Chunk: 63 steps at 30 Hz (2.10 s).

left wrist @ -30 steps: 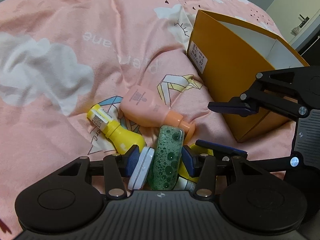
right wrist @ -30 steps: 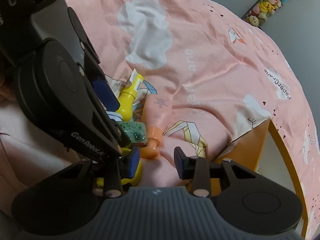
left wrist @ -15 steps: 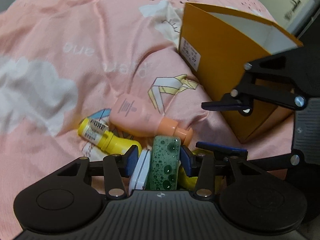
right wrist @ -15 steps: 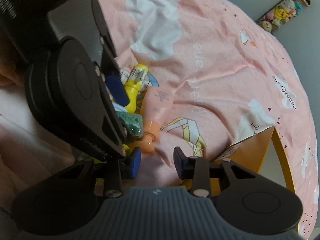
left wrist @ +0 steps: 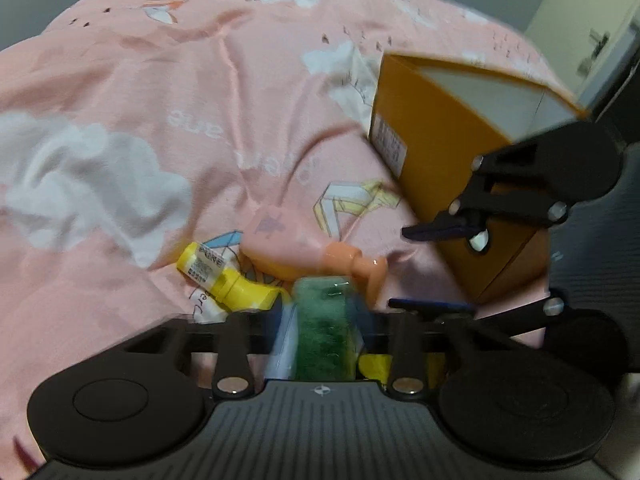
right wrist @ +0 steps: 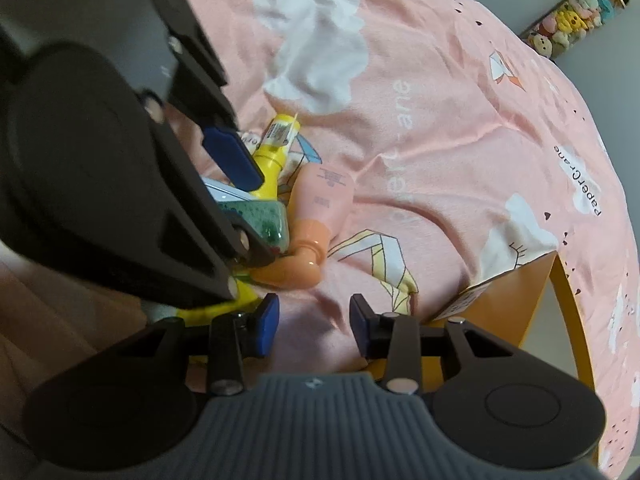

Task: Organize rigid objects
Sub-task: 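Close the left tool on the green gel bottle while the right tool approaches the pink tube, then lift the green gel bottle with the left tool while the right tool grips the pink tube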

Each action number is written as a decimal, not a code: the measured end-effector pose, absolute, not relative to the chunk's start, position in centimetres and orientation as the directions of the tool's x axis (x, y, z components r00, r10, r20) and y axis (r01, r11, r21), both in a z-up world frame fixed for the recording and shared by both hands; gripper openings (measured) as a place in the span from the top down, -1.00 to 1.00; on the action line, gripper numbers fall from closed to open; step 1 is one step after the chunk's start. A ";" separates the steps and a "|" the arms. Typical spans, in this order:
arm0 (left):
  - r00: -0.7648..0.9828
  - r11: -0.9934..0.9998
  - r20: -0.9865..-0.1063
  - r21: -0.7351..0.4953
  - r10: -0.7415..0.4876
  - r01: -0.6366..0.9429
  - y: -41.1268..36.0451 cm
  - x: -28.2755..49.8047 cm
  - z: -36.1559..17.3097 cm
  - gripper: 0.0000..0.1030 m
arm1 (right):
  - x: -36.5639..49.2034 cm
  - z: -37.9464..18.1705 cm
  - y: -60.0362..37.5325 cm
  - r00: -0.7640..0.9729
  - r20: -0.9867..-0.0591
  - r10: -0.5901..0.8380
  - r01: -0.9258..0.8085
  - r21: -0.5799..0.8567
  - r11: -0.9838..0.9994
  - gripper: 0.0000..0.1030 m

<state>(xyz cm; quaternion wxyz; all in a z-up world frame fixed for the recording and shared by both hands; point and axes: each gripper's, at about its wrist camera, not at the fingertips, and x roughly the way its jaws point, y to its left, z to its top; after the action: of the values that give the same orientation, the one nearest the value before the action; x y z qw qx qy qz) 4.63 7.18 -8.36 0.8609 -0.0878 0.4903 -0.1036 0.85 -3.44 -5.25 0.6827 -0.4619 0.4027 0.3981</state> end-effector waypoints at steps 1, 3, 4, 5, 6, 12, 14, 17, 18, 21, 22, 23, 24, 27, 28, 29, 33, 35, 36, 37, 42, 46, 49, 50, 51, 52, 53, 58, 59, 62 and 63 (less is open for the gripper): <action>0.510 0.959 -0.816 -0.276 -0.272 0.070 7.8 4.5 -8.1 0.36 | 0.9 -5.0 -3.5 0.356 -0.917 0.180 -0.915 -0.303 0.267 0.26; 0.529 0.945 -0.797 -0.324 -0.291 0.033 9.0 4.3 -7.6 0.36 | 1.1 -4.8 -3.5 0.351 -0.916 0.195 -0.913 -0.289 0.289 0.26; 0.535 0.937 -0.789 -0.350 -0.302 0.014 9.7 4.3 -7.5 0.36 | 1.3 -4.7 -3.4 0.347 -0.916 0.202 -0.912 -0.279 0.302 0.26; 0.544 0.930 -0.781 -0.368 -0.308 -0.001 10.2 4.3 -7.3 0.36 | 1.5 -4.7 -3.3 0.341 -0.917 0.207 -0.910 -0.267 0.316 0.26; 0.556 0.926 -0.772 -0.378 -0.307 -0.013 10.5 4.2 -7.0 0.36 | 1.7 -4.7 -3.2 0.333 -0.918 0.213 -0.908 -0.252 0.333 0.26; 0.643 0.922 -0.734 -0.371 -0.218 -0.111 12.3 4.1 -5.7 0.36 | 3.9 -4.4 -2.6 0.275 -0.916 0.291 -0.865 -0.104 0.491 0.27; 0.649 0.915 -0.741 -0.365 -0.172 -0.174 13.1 4.2 -5.9 0.36 | 4.7 -4.5 -2.2 0.264 -0.912 0.315 -0.840 -0.056 0.540 0.27; 0.624 0.896 -0.768 -0.369 -0.144 -0.247 14.2 4.6 -7.0 0.36 | 5.5 -5.3 -1.5 0.279 -0.910 0.308 -0.804 -0.046 0.593 0.27; 0.614 0.889 -0.777 -0.372 -0.142 -0.265 14.4 4.7 -7.4 0.36 | 5.7 -5.7 -1.4 0.280 -0.911 0.302 -0.794 -0.042 0.607 0.27; 0.592 0.885 -0.794 -0.368 -0.139 -0.286 14.4 5.0 -8.0 0.35 | 6.3 -6.5 -1.2 0.266 -0.914 0.306 -0.765 -0.007 0.644 0.26; 0.587 0.888 -0.798 -0.361 -0.137 -0.285 14.3 5.0 -8.0 0.35 | 6.5 -6.7 -1.2 0.262 -0.914 0.309 -0.756 0.004 0.654 0.24; 0.581 0.892 -0.803 -0.352 -0.132 -0.283 14.1 5.1 -8.1 0.34 | 6.7 -6.8 -1.3 0.261 -0.914 0.309 -0.748 0.011 0.664 0.20; 0.573 0.899 -0.810 -0.336 -0.122 -0.283 13.9 5.2 -8.2 0.33 | 6.8 -7.1 -1.2 0.259 -0.914 0.312 -0.741 0.019 0.671 0.18; 0.547 0.921 -0.832 -0.282 -0.094 -0.269 13.2 5.4 -8.8 0.24 | 7.2 -7.8 -1.2 0.249 -0.914 0.320 -0.731 0.039 0.681 0.12; 0.531 0.927 -0.842 -0.270 -0.096 -0.260 12.9 5.5 -9.0 0.21 | 7.3 -8.0 -1.1 0.251 -0.913 0.322 -0.730 0.039 0.682 0.07; 0.515 0.934 -0.852 -0.257 -0.097 -0.248 12.6 5.6 -9.3 0.20 | 7.4 -8.2 -1.1 0.254 -0.911 0.324 -0.729 0.040 0.683 0.03; 0.502 0.941 -0.861 -0.233 -0.082 -0.246 12.2 5.6 -9.8 0.21 | 7.7 -8.8 -0.9 0.267 -0.908 0.322 -0.732 0.027 0.681 -0.05; 0.497 0.943 -0.864 -0.224 -0.077 -0.245 12.0 5.7 -9.9 0.21 | 7.7 -9.1 -0.8 0.274 -0.906 0.323 -0.735 0.020 0.678 -0.05; 0.498 0.944 -0.864 -0.223 -0.075 -0.243 12.0 5.6 -9.9 0.21 | 7.7 -9.2 -0.7 0.278 -0.905 0.323 -0.738 0.014 0.674 -0.05; 0.500 0.944 -0.863 -0.222 -0.074 -0.242 12.0 5.6 -9.9 0.22 | 7.6 -9.3 -0.7 0.285 -0.903 0.322 -0.741 0.006 0.672 -0.05; 0.527 0.945 -0.847 -0.227 -0.072 -0.237 11.7 5.3 -9.8 0.30 | 7.2 -9.1 -0.7 0.299 -0.897 0.324 -0.742 -0.005 0.670 0.08; 0.560 0.937 -0.823 -0.260 -0.089 -0.233 11.9 4.6 -9.2 0.35 | 6.4 -8.1 -1.1 0.323 -0.887 0.330 -0.742 -0.021 0.670 0.14; 0.594 0.935 -0.800 -0.271 -0.086 -0.230 11.8 4.1 -8.3 0.37 | 5.5 -6.8 -1.7 0.349 -0.872 0.344 -0.737 -0.029 0.675 0.16; 0.602 0.937 -0.795 -0.263 -0.075 -0.230 11.6 4.0 -7.9 0.37 | 5.3 -6.2 -1.9 0.357 -0.865 0.353 -0.735 -0.027 0.677 0.16; 0.612 0.940 -0.788 -0.254 -0.064 -0.229 11.5 3.8 -7.5 0.37 | 5.1 -5.8 -2.2 0.366 -0.857 0.362 -0.734 -0.026 0.679 0.16; 0.624 0.941 -0.780 -0.250 -0.056 -0.228 11.5 3.6 -7.1 0.37 | 4.9 -5.2 -2.5 0.377 -0.849 0.370 -0.731 -0.026 0.682 0.16; 0.635 0.941 -0.771 -0.250 -0.051 -0.227 11.5 3.4 -6.7 0.37 | 4.8 -4.7 -2.8 0.385 -0.842 0.376 -0.728 -0.027 0.685 0.16; 0.688 0.954 -0.725 -0.233 -0.040 -0.190 10.7 2.8 -4.4 0.37 | 4.2 -1.8 -4.0 0.432 -0.798 0.421 -0.719 -0.023 0.695 0.16; 0.697 0.957 -0.716 -0.227 -0.038 -0.181 10.5 2.7 -3.9 0.37 | 4.1 -1.1 -4.2 0.445 -0.787 0.428 -0.717 -0.027 0.697 0.16; 0.721 0.955 -0.691 -0.243 -0.047 -0.171 10.0 2.7 -2.3 0.37 | 3.9 0.8 -4.9 0.481 -0.756 0.443 -0.710 -0.039 0.703 0.16; 0.730 0.955 -0.682 -0.247 -0.052 -0.162 9.9 2.7 -1.8 0.37 | 3.9 1.4 -5.2 0.491 -0.747 0.448 -0.707 -0.041 0.706 0.16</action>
<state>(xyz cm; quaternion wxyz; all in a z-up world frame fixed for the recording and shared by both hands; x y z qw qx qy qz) 2.68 9.85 -1.76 0.9184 -0.1462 0.3663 0.0299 3.91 -5.19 1.41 0.8458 -0.1742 0.3712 0.3413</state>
